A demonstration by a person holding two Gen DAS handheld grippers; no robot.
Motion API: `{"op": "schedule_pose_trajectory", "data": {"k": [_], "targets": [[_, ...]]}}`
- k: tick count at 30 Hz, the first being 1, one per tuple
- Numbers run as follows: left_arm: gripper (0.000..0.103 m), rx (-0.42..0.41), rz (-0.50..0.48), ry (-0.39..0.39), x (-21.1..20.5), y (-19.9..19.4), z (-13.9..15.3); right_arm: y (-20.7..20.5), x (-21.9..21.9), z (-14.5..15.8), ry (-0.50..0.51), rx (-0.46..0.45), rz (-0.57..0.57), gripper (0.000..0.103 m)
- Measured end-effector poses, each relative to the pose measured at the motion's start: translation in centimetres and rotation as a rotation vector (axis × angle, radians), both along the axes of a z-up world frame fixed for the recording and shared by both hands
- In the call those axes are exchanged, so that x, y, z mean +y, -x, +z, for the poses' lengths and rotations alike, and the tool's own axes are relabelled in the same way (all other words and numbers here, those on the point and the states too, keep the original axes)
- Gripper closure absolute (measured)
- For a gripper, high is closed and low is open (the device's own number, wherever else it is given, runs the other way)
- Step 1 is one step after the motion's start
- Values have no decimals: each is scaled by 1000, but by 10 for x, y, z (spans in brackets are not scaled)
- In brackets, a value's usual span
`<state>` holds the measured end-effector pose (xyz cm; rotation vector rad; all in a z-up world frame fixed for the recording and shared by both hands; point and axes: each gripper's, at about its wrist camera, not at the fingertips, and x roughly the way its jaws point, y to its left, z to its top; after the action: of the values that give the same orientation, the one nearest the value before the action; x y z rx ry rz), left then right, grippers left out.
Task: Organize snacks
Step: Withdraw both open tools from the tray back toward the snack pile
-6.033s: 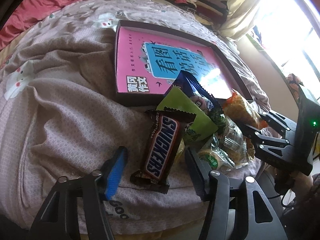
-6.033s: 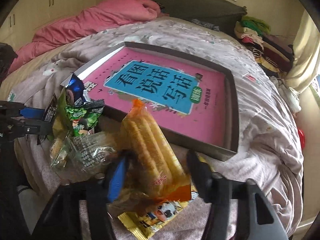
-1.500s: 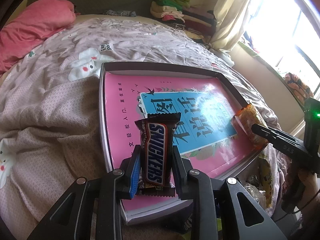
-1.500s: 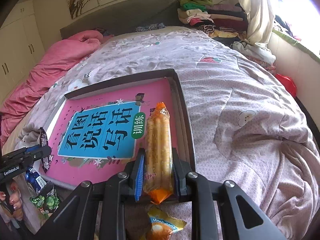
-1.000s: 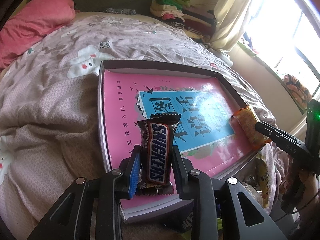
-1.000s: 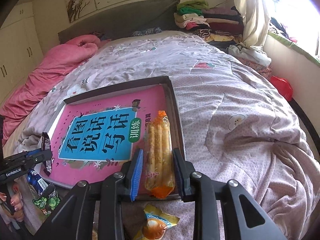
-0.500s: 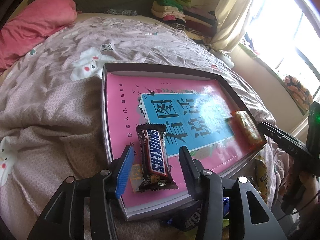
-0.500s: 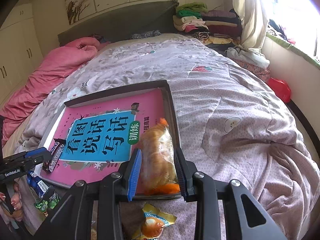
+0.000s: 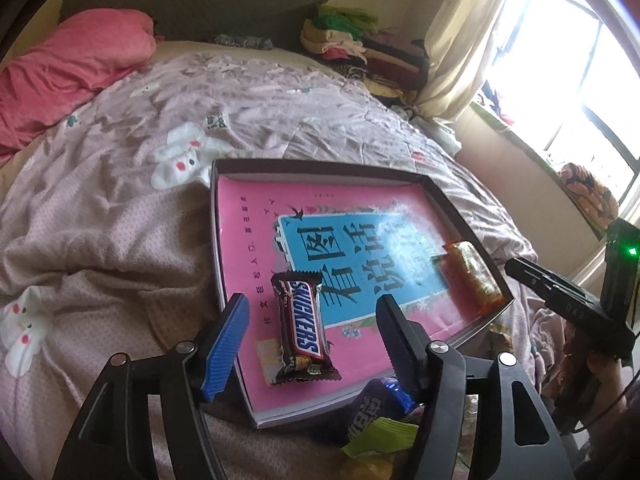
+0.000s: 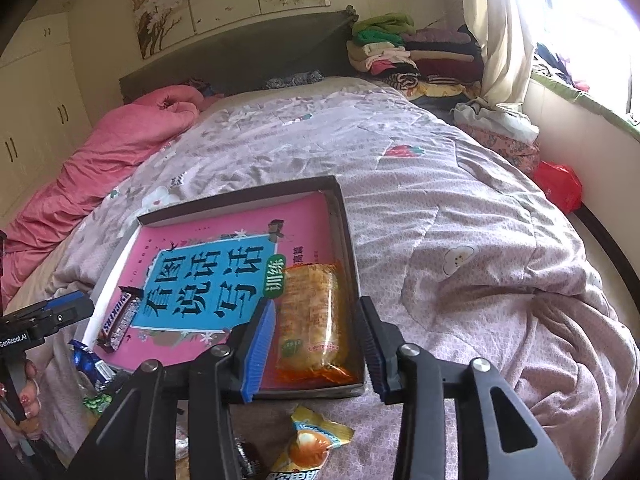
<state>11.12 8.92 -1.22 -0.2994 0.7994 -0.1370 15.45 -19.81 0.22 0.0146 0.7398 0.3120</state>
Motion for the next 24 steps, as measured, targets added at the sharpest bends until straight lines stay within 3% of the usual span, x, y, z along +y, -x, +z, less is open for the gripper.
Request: {"op": "schedule_pose_trajectory", "data": {"k": [8,24], "targets": [[30,-26,8,31,10,10,11,9,5,11,-28,-30,30,55],[27,-38,9,-7,11,28,18,32,21,27,-54,-54,127,48]]}}
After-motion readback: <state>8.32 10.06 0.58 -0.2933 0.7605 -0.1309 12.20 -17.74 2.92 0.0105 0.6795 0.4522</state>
